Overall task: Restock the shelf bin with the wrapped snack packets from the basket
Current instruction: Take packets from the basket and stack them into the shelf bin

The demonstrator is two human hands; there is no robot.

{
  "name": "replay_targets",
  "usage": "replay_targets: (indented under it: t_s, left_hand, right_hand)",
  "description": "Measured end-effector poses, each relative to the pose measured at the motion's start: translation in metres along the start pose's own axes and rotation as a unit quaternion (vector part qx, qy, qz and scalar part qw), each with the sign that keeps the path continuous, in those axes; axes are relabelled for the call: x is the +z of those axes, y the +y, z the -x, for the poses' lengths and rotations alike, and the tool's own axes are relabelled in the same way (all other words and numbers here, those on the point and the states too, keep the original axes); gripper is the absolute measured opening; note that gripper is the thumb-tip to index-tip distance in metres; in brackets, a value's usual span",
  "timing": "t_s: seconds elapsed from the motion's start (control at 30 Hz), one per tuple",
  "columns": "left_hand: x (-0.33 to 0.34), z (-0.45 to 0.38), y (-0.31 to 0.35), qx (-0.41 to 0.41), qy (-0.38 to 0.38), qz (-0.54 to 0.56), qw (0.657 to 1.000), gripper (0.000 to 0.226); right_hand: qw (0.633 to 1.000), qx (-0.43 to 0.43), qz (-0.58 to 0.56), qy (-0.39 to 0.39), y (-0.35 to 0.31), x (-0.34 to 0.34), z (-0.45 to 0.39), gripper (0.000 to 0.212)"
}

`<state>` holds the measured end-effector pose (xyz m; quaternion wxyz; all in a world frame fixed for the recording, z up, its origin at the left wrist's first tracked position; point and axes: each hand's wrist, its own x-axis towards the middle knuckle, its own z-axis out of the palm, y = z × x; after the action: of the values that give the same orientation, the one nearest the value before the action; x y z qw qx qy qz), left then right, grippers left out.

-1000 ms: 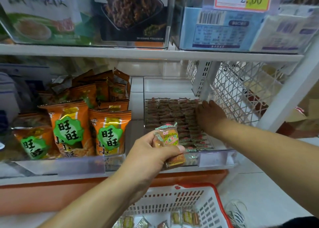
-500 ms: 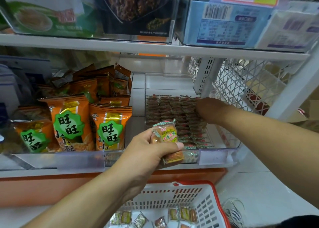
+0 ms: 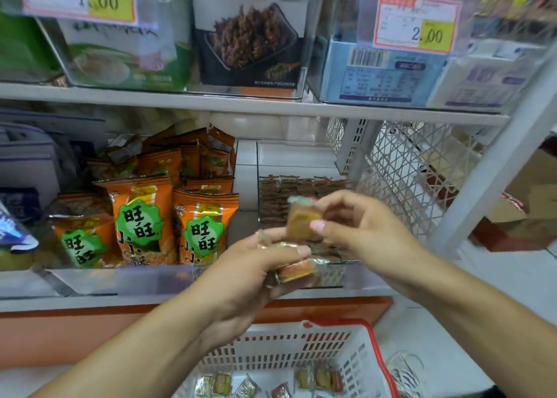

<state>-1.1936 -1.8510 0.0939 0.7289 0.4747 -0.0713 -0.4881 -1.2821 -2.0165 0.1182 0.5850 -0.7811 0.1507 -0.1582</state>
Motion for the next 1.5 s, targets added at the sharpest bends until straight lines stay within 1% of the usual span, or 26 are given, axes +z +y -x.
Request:
replay_targets:
  t_s: [0.03,0.07,0.1,0.13,0.17,0.2,0.23,0.27,0.37,0.43,0.5,0.6,0.63,0.67,0.77,0.8,0.9,0.97,1.1,1.23,1.33,1.43,1.5]
  left_hand:
    - [-0.001,0.001,0.002,-0.016,0.016,0.049,0.999,0.051]
    - [-0.001,0.002,0.005,-0.031,0.031,0.101,0.994,0.050]
    - [-0.002,0.003,0.008,-0.040,0.038,0.149,0.987,0.048]
    - [-0.002,0.005,0.011,-0.044,0.041,0.185,0.981,0.047]
    - [-0.002,0.005,0.013,-0.041,0.041,0.206,0.977,0.047]
    - [-0.002,0.007,0.015,-0.036,0.038,0.215,0.975,0.046]
    - [-0.002,0.007,0.015,-0.031,0.033,0.218,0.975,0.044]
    - [-0.002,0.007,0.015,-0.026,0.022,0.217,0.976,0.043]
    - [-0.004,0.010,0.014,-0.019,-0.022,0.187,0.982,0.046]
    - [-0.005,0.012,0.012,-0.023,-0.040,0.156,0.987,0.046]
    - [-0.005,0.014,0.008,-0.026,-0.041,0.133,0.990,0.044]
    - [-0.005,0.013,0.005,-0.022,-0.024,0.130,0.991,0.037]
    - [-0.005,0.013,0.005,-0.019,-0.022,0.129,0.991,0.033]
    - [-0.006,0.013,0.005,-0.020,-0.027,0.128,0.991,0.033]
    - [-0.011,0.010,0.003,-0.030,-0.045,0.125,0.991,0.058]
    - [-0.011,0.009,0.002,-0.028,-0.050,0.116,0.992,0.058]
    - [-0.010,0.007,-0.001,-0.006,-0.061,0.087,0.994,0.042]
    - [-0.010,0.005,-0.003,0.002,-0.065,0.071,0.995,0.040]
    - [-0.010,0.004,-0.004,-0.004,-0.078,0.062,0.995,0.040]
    - [-0.008,0.007,-0.006,-0.007,-0.085,0.056,0.995,0.042]
    - [-0.009,0.006,-0.005,0.003,-0.071,0.054,0.996,0.049]
    - [-0.007,0.007,-0.002,0.007,-0.073,0.057,0.996,0.064]
    - [-0.004,0.008,-0.001,0.011,-0.077,0.052,0.996,0.065]
  right_hand:
    - [0.997,0.020,-0.073,0.034,-0.001,-0.002,0.001,0.021]
    - [0.986,0.040,-0.153,0.045,-0.002,-0.004,0.002,0.026]
    - [0.974,0.057,-0.218,0.033,-0.003,-0.006,0.004,0.032]
    - [0.963,0.070,-0.260,0.005,-0.003,-0.008,0.007,0.037]
    - [0.957,0.077,-0.280,-0.032,-0.002,-0.008,0.010,0.038]
    - [0.954,0.080,-0.280,-0.063,-0.001,-0.005,0.013,0.037]
    - [0.957,0.079,-0.266,-0.079,0.000,-0.001,0.015,0.034]
    - [0.964,0.075,-0.242,-0.078,0.003,0.003,0.016,0.032]
    - [0.987,0.049,-0.149,-0.037,0.007,0.011,0.015,0.028]
    - [0.993,0.028,-0.113,-0.029,0.008,0.011,0.014,0.027]
    - [0.993,0.024,-0.110,-0.027,0.008,0.012,0.013,0.029]
    - [0.990,0.049,-0.134,0.003,0.011,0.012,0.012,0.026]
    - [0.989,0.056,-0.134,0.006,0.012,0.011,0.012,0.025]
    - [0.990,0.060,-0.127,0.005,0.012,0.011,0.012,0.024]
    - [0.991,0.062,-0.116,-0.006,0.011,0.008,0.012,0.023]
    - [0.990,0.063,-0.125,-0.004,0.010,0.007,0.012,0.024]
    - [0.987,0.071,-0.143,-0.002,0.009,0.005,0.013,0.027]
    - [0.992,0.074,-0.101,-0.023,0.009,0.004,0.014,0.029]
    - [0.993,0.067,-0.034,-0.092,0.010,0.005,0.018,0.035]
    - [0.996,0.030,0.007,-0.085,0.012,0.006,0.019,0.037]
    - [0.996,0.028,-0.008,-0.084,0.012,0.004,0.017,0.038]
    - [0.994,0.043,-0.032,-0.096,0.012,0.001,0.016,0.035]
    - [0.989,0.061,-0.094,-0.098,0.011,0.000,0.015,0.036]
